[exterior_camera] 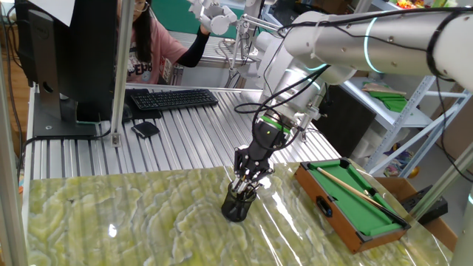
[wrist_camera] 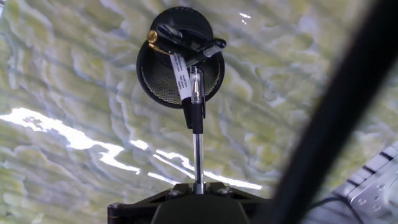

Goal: Put the pen into the pen holder

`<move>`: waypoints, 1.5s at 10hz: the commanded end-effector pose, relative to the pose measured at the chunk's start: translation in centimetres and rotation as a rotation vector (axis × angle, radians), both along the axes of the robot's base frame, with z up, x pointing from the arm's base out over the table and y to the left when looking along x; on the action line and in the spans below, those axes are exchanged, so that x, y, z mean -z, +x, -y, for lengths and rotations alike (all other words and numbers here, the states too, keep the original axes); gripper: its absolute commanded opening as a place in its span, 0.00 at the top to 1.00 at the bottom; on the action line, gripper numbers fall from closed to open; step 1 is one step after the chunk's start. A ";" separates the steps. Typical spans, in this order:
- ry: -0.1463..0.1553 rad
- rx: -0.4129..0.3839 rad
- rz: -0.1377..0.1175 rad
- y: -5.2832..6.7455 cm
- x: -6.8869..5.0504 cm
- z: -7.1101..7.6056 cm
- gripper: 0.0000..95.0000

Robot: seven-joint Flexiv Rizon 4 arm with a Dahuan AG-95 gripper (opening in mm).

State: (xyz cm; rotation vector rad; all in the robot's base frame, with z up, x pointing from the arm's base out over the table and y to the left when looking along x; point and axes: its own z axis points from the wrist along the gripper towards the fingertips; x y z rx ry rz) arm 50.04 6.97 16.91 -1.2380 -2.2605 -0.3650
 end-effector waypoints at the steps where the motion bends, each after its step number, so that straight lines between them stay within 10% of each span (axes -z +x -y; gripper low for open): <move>1: 0.009 0.010 -0.006 0.1 0.0 0.0 1.00; 15: 0.187 0.038 -0.100 0.5 0.2 0.2 1.00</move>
